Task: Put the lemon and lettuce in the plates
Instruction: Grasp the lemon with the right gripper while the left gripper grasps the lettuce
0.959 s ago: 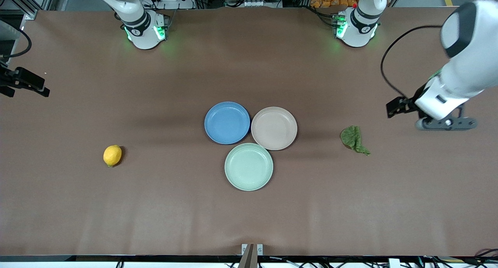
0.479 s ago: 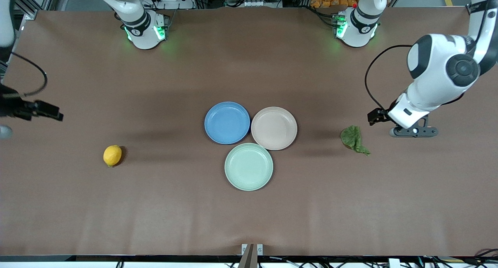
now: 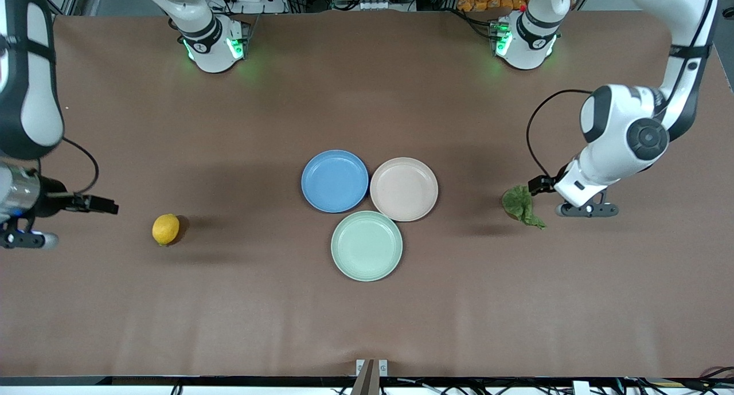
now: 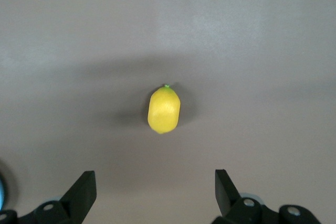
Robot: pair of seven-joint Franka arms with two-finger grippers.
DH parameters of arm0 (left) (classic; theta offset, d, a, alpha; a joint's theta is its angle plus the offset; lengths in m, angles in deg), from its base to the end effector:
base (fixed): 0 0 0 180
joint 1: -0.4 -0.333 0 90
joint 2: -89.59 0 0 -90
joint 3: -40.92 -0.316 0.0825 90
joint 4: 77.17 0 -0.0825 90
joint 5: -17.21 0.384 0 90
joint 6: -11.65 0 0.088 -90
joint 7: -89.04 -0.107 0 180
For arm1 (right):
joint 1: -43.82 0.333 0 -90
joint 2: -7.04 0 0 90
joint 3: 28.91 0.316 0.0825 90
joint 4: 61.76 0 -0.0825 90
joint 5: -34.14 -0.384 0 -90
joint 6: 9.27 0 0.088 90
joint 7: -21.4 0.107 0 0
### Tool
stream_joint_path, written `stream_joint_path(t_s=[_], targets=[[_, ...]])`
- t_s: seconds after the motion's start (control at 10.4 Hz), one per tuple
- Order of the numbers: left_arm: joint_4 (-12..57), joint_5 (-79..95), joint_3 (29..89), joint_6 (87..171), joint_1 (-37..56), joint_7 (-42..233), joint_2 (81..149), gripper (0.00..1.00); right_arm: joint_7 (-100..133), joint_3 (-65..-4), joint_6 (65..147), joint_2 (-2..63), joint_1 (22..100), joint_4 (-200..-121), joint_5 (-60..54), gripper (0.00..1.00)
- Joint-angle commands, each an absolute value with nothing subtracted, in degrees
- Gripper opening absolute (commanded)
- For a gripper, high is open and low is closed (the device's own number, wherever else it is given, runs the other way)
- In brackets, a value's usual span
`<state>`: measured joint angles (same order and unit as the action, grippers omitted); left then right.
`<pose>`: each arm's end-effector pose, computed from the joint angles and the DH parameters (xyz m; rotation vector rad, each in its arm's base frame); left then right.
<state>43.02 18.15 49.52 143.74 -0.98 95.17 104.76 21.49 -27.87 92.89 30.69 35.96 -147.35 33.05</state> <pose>0.5684 -0.0704 0.2909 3.1191 -0.0409 -0.0885 0.6615 -0.0792 0.4238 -3.0967 0.1966 0.1892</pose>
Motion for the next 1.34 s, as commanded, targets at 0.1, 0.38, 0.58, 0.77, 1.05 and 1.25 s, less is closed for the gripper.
stream_joint_path(t_s=[0.1, 0.38, 0.58, 0.77, 1.05, 1.25], targets=[[43.77, 19.32, 49.71, 148.31, -1.27, 94.13, 108.21, 1.0, 29.47, -27.06, 97.93, 34.89, 34.85, -149.02, 32.91, 1.0], [43.77, 19.32, 49.71, 150.69, -1.27, 94.13, 110.67, 1.0, 33.69, -26.88, 111.45, 35.07, 35.73, -159.99, 32.82, 1.0], [43.68, 19.32, 49.71, 151.65, -1.27, 94.13, 111.99, 1.0, 34.23, -26.88, 115.18, 36.64, 36.35, -162.4, 32.82, 1.0], [43.68, 19.32, 49.71, 152.97, -1.27, 94.13, 112.96, 0.98, 34.23, -26.8, 115.62, 38.4, 36.34, -162.31, 32.38, 1.0], [43.6, 19.32, 49.71, 153.07, -1.18, 94.13, 113.58, 0.98, 33.97, -26.88, 117.99, 40.95, 36.17, -162.31, 32.38, 1.0], [43.6, 19.32, 49.71, 153.94, -1.18, 94.05, 114.28, 0.98, 33.44, -26.88, 119.22, 42.45, 36.08, -162.31, 32.38, 1.0]])
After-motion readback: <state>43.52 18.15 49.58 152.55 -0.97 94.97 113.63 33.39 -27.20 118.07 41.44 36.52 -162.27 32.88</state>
